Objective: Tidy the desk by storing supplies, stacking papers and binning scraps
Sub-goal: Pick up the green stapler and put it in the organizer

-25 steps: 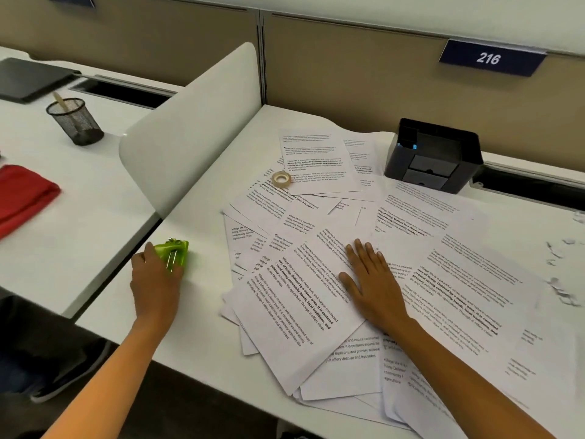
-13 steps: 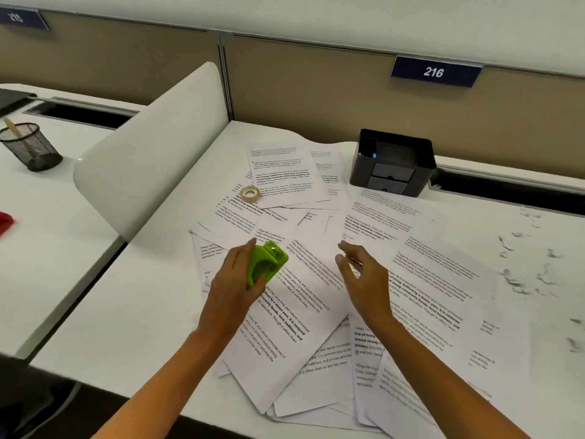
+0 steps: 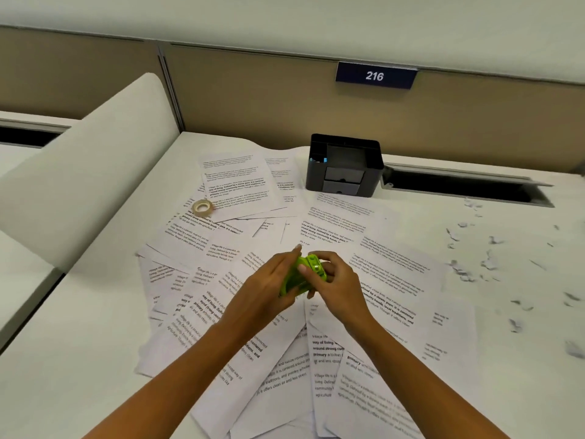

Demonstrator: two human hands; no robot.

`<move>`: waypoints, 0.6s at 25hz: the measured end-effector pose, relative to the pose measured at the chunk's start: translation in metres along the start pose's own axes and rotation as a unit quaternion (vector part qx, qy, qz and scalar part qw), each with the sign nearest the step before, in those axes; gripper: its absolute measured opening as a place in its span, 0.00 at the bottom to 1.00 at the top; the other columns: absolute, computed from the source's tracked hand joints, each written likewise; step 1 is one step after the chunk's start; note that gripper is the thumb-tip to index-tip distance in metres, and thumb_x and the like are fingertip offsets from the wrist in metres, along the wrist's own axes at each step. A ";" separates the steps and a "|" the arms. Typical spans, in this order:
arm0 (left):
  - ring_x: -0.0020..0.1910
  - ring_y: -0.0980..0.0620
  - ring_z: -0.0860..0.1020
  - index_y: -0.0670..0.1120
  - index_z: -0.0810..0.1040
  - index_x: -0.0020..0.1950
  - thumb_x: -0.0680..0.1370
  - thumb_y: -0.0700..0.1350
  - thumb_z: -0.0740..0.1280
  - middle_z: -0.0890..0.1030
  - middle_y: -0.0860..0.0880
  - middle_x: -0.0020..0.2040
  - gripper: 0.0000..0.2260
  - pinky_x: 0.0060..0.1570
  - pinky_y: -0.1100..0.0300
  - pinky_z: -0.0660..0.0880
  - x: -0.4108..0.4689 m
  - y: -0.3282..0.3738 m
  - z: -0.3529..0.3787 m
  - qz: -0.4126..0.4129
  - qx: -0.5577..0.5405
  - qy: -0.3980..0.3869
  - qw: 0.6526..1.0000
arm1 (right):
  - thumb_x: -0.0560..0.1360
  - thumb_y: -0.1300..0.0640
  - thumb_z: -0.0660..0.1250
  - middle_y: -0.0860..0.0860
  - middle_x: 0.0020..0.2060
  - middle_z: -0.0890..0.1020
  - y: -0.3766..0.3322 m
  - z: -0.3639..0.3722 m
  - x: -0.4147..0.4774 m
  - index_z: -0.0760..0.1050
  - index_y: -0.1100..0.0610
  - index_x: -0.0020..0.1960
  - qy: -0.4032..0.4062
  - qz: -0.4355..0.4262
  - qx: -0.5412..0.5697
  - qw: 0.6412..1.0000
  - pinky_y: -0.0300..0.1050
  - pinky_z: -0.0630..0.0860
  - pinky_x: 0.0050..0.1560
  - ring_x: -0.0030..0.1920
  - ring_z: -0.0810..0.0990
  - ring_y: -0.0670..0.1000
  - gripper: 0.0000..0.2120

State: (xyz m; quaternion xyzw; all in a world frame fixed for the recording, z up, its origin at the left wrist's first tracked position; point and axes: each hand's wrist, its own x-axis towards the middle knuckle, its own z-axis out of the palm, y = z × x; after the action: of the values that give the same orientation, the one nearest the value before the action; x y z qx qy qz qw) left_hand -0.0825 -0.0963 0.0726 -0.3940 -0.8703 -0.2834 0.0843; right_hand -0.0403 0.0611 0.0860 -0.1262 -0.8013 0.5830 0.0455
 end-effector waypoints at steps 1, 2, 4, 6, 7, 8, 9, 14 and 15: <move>0.59 0.53 0.75 0.47 0.58 0.76 0.77 0.50 0.64 0.71 0.48 0.68 0.29 0.51 0.64 0.75 0.003 0.000 0.002 -0.022 -0.029 -0.018 0.999 | 0.70 0.44 0.69 0.48 0.42 0.83 0.002 -0.003 0.001 0.72 0.50 0.58 0.013 0.001 -0.001 1.000 0.39 0.81 0.39 0.34 0.83 0.47 0.19; 0.65 0.58 0.69 0.51 0.52 0.77 0.79 0.54 0.58 0.64 0.53 0.73 0.28 0.57 0.64 0.72 0.007 0.000 0.006 -0.058 -0.073 -0.046 0.995 | 0.70 0.44 0.70 0.49 0.43 0.83 0.005 -0.006 0.003 0.73 0.50 0.58 0.031 0.006 0.000 0.999 0.40 0.81 0.38 0.34 0.83 0.47 0.20; 0.72 0.63 0.54 0.56 0.45 0.77 0.80 0.58 0.48 0.51 0.60 0.76 0.26 0.70 0.61 0.58 0.016 -0.008 0.019 -0.120 -0.144 -0.078 0.979 | 0.70 0.45 0.70 0.49 0.44 0.83 0.009 -0.016 0.009 0.73 0.51 0.60 0.076 0.020 0.018 0.997 0.41 0.81 0.38 0.35 0.83 0.47 0.21; 0.73 0.65 0.46 0.56 0.42 0.76 0.79 0.59 0.43 0.46 0.60 0.76 0.26 0.74 0.58 0.45 0.023 -0.022 0.035 -0.160 -0.128 -0.082 0.975 | 0.70 0.45 0.70 0.49 0.44 0.84 0.009 -0.029 0.019 0.73 0.51 0.60 0.119 0.025 0.034 0.992 0.38 0.80 0.36 0.34 0.83 0.47 0.21; 0.73 0.64 0.44 0.55 0.41 0.76 0.79 0.60 0.41 0.45 0.58 0.76 0.27 0.74 0.58 0.40 0.027 -0.030 0.044 -0.174 -0.097 -0.093 0.976 | 0.71 0.45 0.70 0.48 0.43 0.84 0.007 -0.037 0.025 0.73 0.51 0.60 0.138 0.025 0.035 0.990 0.36 0.78 0.35 0.33 0.83 0.47 0.21; 0.74 0.62 0.43 0.53 0.40 0.76 0.78 0.61 0.38 0.44 0.56 0.77 0.28 0.73 0.58 0.37 0.031 -0.037 0.052 -0.186 -0.061 -0.108 0.975 | 0.71 0.46 0.70 0.48 0.43 0.84 0.006 -0.045 0.033 0.73 0.51 0.60 0.157 0.026 0.035 0.987 0.34 0.77 0.34 0.33 0.82 0.47 0.21; 0.75 0.59 0.42 0.52 0.39 0.76 0.77 0.62 0.36 0.44 0.55 0.77 0.30 0.72 0.57 0.35 0.035 -0.045 0.058 -0.195 -0.029 -0.118 0.973 | 0.71 0.46 0.70 0.48 0.43 0.84 0.004 -0.052 0.041 0.72 0.51 0.61 0.176 0.026 0.037 0.983 0.31 0.76 0.33 0.33 0.82 0.47 0.20; 0.76 0.56 0.43 0.50 0.44 0.77 0.76 0.63 0.34 0.45 0.53 0.77 0.32 0.74 0.54 0.38 0.061 -0.068 0.082 -0.169 0.046 -0.097 0.980 | 0.74 0.48 0.67 0.53 0.47 0.82 -0.002 -0.088 0.105 0.71 0.55 0.62 0.273 0.000 0.028 0.962 0.26 0.72 0.28 0.40 0.83 0.52 0.20; 0.76 0.55 0.43 0.50 0.45 0.77 0.76 0.63 0.34 0.45 0.53 0.77 0.32 0.74 0.54 0.38 0.064 -0.071 0.086 -0.165 0.059 -0.096 0.980 | 0.75 0.49 0.67 0.54 0.48 0.81 -0.003 -0.095 0.122 0.71 0.56 0.63 0.290 -0.011 0.027 0.956 0.27 0.73 0.29 0.42 0.83 0.54 0.20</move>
State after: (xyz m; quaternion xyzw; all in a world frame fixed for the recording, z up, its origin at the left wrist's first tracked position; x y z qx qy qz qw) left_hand -0.1708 -0.0449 -0.0052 -0.2643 -0.9426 -0.2024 -0.0245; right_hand -0.1371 0.1789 0.1094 -0.2797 -0.7389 0.5422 0.2861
